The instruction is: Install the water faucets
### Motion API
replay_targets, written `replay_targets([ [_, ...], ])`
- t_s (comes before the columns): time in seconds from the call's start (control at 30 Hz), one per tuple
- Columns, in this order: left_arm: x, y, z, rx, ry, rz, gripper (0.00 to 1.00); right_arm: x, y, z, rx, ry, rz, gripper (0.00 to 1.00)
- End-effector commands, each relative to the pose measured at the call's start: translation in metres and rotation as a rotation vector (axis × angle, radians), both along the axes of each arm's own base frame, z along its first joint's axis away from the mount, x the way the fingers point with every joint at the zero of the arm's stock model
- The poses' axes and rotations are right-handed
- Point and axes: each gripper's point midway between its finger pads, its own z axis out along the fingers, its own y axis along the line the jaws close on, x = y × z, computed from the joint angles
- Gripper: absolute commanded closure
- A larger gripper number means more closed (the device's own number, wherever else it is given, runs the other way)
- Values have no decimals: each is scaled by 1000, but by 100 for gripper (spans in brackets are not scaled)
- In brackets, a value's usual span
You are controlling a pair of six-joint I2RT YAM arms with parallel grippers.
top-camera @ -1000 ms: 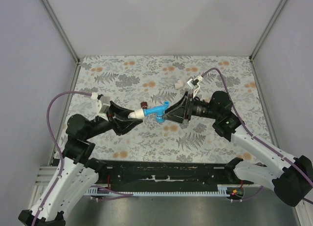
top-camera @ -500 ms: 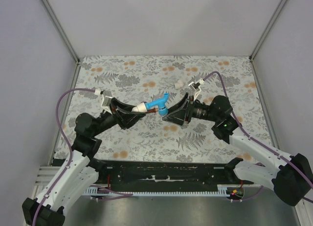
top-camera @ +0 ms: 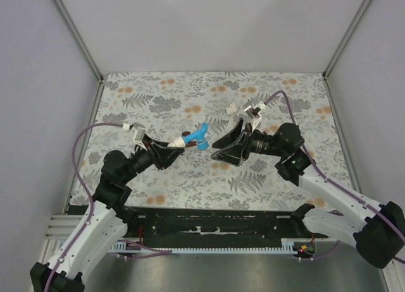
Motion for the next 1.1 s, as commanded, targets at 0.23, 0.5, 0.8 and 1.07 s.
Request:
replay_targets([
  [0.23, -23, -30, 39, -163, 336, -222, 98, 19, -54, 9, -387, -841, -206, 2],
  [0.5, -34, -41, 50, -229, 424, -355, 98, 28, -59, 4, -454, -1140, -196, 2],
  [0.8, -44, -46, 64, -223, 509, -428, 98, 34, -56, 6, -488, -1286, -167, 2],
  [1.07, -54, -48, 78, -229, 541, -493, 98, 36, -39, 10, -492, -1338, -144, 2],
])
